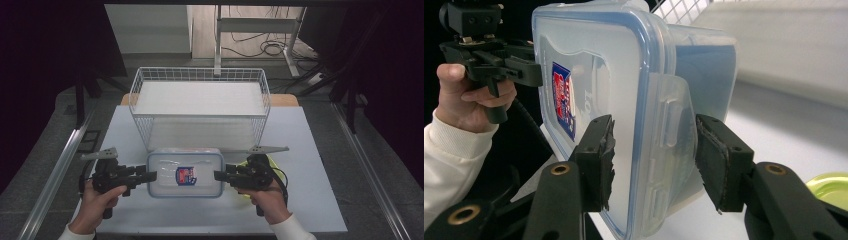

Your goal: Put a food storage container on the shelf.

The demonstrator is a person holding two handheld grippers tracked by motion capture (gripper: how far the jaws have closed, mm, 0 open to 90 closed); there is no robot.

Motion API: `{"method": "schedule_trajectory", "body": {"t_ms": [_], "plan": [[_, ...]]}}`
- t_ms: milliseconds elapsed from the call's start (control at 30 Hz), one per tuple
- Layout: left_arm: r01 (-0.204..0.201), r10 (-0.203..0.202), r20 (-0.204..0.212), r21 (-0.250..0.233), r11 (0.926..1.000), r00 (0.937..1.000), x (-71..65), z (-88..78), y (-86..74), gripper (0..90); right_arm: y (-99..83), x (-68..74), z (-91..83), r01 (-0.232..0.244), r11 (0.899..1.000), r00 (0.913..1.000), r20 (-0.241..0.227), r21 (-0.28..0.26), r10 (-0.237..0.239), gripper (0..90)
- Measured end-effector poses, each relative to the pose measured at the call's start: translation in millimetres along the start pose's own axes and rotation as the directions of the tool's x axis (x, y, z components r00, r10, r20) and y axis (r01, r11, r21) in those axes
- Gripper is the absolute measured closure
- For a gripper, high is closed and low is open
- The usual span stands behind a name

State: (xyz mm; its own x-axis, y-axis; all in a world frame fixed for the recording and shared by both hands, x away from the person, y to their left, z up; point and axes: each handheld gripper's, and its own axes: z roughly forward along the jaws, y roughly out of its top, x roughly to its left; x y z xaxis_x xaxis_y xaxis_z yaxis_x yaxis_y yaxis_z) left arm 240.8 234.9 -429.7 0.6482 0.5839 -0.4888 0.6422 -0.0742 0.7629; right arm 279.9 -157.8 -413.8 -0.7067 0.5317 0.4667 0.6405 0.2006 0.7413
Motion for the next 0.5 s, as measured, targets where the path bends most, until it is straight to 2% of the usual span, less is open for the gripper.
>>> {"method": "schedule_trajectory", "body": {"t_ms": [367,433,467,500], "plan": [[-0.065,0.065,-0.001,-0.034,0.9973,0.9979,-13.1,0.1,46.8,53.3,32.7,-2.3,-23.3,0.033,0.998,0.9994,0.011,-0.052,-0.033,51.6],[-0.077,0.078,0.002,-0.048,0.9958,0.997,-15.2,-2.0,58.8,53.4,46.6,-0.1,-29.8,0.053,0.996,0.9985,0.016,-0.065,-0.052,51.6],[-0.077,0.078,0.002,-0.048,0.9958,0.997,-15.2,-2.0,58.8,53.4,46.6,-0.1,-29.8,0.053,0.996,0.9985,0.016,-0.065,-0.052,51.6],[-0.084,0.084,0.003,-0.056,0.9949,0.9965,-16.1,-3.0,67.0,53.4,55.3,1.6,-33.4,0.062,0.996,0.9979,0.021,-0.071,-0.061,51.6]]}}
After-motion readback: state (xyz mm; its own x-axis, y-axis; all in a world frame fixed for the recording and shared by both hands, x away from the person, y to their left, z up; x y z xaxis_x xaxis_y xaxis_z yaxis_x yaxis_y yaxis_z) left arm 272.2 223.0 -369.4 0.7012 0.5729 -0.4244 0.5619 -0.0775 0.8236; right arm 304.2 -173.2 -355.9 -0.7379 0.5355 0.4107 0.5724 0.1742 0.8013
